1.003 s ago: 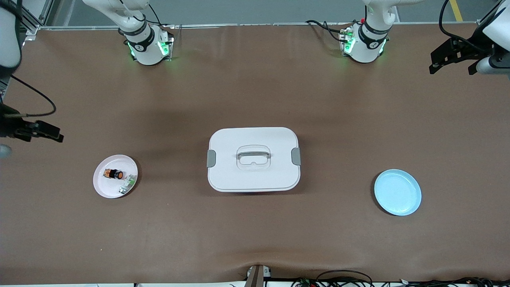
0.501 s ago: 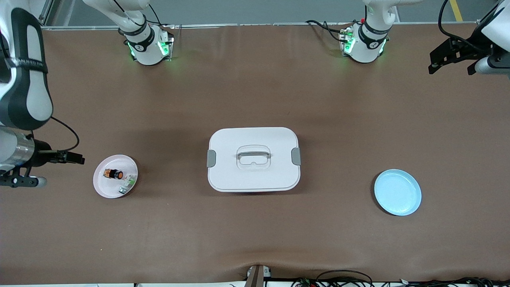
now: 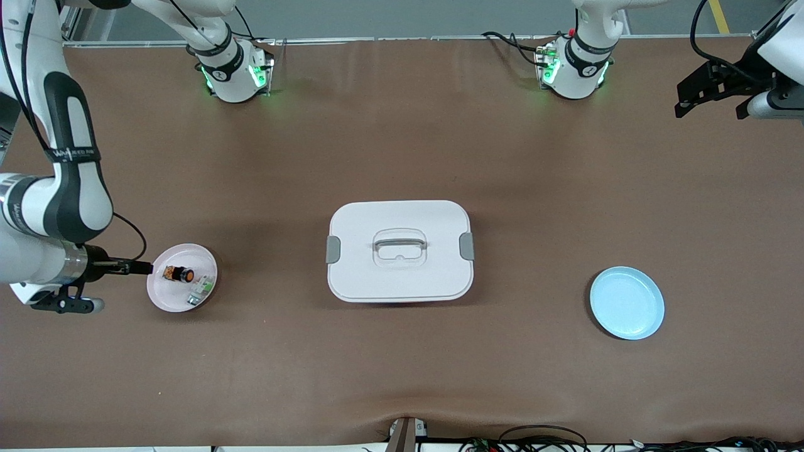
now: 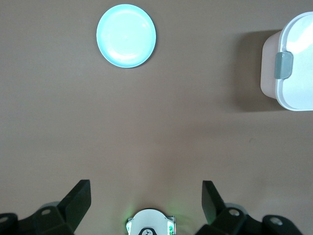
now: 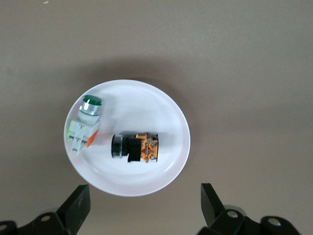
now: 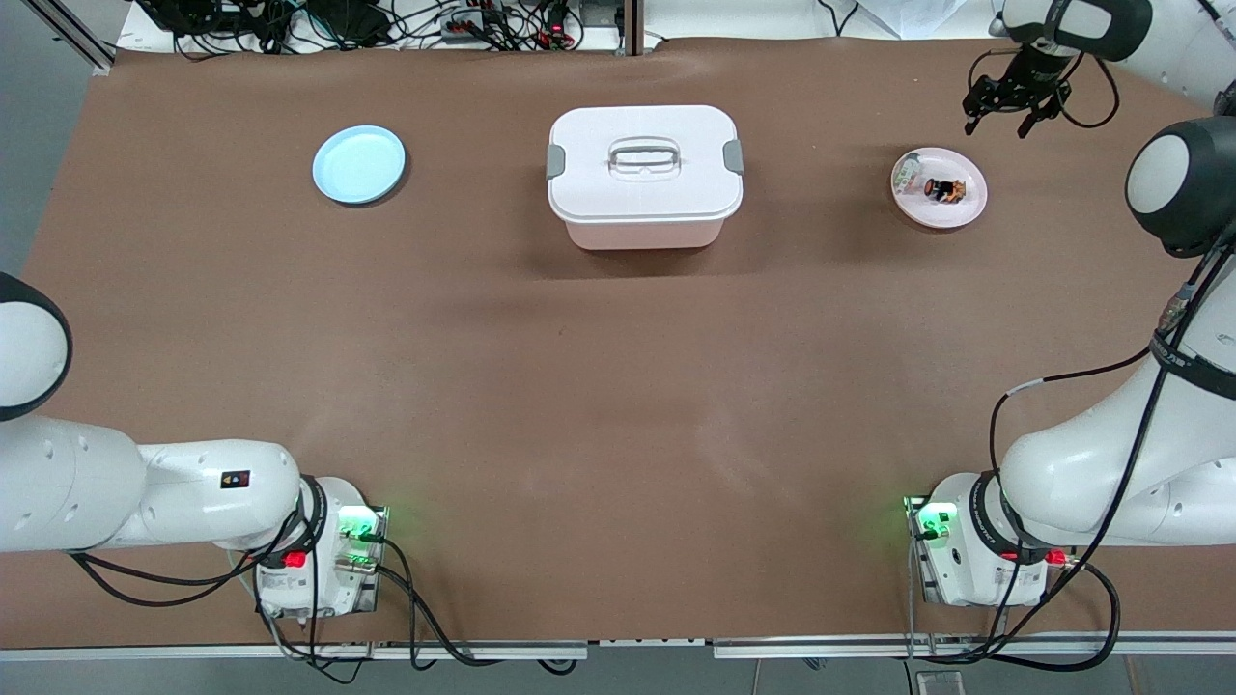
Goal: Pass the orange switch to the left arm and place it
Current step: 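Reach the right gripper down to the orange switch on the white plate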
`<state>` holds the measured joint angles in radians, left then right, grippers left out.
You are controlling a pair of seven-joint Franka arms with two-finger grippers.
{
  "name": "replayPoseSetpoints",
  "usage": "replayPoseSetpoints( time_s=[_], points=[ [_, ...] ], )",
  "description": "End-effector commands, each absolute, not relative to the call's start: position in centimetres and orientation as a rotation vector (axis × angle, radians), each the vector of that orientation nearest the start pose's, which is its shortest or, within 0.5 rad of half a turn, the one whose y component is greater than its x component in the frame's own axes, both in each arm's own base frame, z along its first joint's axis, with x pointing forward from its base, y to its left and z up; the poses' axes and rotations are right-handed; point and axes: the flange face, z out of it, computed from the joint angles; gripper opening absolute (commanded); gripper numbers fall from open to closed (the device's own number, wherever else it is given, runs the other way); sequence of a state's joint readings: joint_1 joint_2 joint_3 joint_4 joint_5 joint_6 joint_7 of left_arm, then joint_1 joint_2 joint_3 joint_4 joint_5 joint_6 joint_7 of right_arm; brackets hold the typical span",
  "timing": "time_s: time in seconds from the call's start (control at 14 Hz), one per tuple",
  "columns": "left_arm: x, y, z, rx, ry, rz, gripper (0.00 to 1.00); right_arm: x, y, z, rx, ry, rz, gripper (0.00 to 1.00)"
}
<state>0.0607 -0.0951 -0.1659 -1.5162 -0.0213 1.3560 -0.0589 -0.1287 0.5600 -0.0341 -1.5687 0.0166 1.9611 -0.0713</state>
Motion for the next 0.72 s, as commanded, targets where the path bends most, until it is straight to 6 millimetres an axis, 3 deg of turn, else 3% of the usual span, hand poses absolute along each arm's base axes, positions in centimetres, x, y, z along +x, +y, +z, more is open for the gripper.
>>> replayPoseSetpoints(
  time_s=[0.0,0.64],
  points=[
    [49.7,-5.9,68.6,-3.124,0.096,0.101,1.00,67.2,-11.8,27.3,-3.085,0.200,0.250,1.00],
    [49.7,-6.4,68.3,-3.105,0.114,0.106,1.00,66.2,-10.7,23.0,-3.038,0.262,0.267,1.00]
  ],
)
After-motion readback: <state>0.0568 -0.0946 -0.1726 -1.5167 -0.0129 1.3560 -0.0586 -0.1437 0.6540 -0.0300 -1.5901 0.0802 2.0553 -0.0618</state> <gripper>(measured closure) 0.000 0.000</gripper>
